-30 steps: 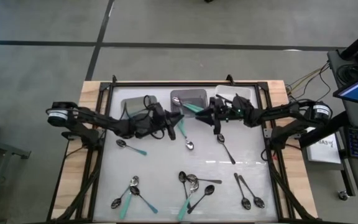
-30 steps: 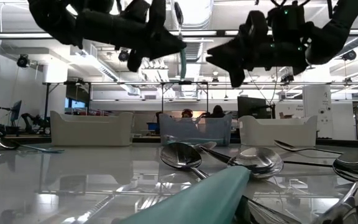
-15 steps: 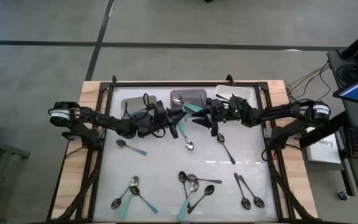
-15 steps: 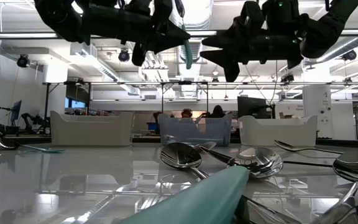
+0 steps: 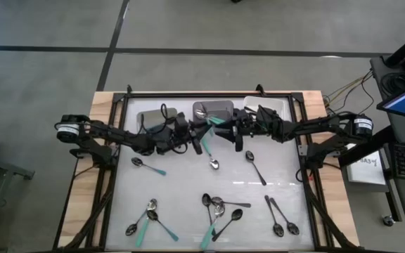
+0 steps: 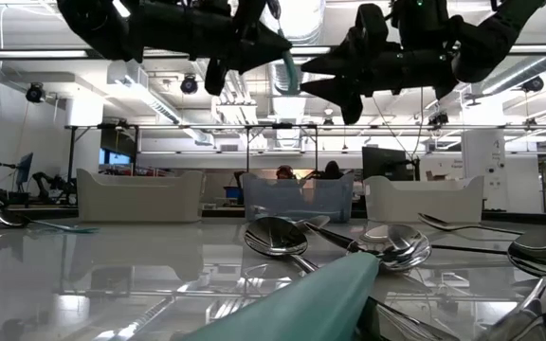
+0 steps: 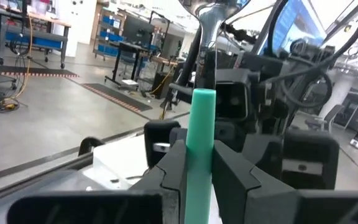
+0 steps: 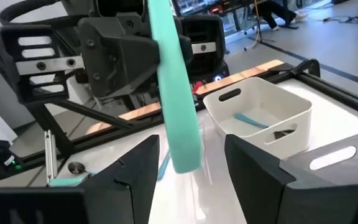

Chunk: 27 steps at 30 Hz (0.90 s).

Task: Sort silverware by color (type)
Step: Put the green spoon into the black bin

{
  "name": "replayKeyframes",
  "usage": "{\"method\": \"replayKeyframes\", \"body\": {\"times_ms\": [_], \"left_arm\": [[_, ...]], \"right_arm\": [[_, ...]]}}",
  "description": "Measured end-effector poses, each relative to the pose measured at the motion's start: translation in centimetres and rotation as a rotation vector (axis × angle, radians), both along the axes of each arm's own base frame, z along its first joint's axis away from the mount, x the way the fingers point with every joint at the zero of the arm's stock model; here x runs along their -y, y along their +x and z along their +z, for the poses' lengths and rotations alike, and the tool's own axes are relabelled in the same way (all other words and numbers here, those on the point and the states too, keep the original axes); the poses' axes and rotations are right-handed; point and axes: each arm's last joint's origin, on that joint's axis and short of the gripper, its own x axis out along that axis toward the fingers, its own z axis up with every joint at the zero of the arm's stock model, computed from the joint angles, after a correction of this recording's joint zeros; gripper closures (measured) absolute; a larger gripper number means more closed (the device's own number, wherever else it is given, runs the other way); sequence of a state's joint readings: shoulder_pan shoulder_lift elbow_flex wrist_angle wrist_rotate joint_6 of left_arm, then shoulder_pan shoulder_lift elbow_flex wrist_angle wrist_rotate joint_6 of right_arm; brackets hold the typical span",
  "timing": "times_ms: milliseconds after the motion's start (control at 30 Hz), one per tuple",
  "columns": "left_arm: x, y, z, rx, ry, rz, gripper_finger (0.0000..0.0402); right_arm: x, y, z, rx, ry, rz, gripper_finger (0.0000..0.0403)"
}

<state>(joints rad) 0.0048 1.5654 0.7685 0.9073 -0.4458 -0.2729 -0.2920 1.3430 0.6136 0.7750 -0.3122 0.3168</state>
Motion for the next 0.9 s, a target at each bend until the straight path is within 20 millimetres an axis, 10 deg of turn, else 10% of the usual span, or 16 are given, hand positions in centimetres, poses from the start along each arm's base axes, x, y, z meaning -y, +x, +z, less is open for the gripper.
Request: {"method": "replayKeyframes", "body": {"times_ms": [900], "left_arm": [[-0.4,0.2,0.5,0.009,-0.008,0.033,0.0365]], "right_arm": [[-0.5,1.1,1.7,0.020,-0.104,-0.019,0.0230]]}}
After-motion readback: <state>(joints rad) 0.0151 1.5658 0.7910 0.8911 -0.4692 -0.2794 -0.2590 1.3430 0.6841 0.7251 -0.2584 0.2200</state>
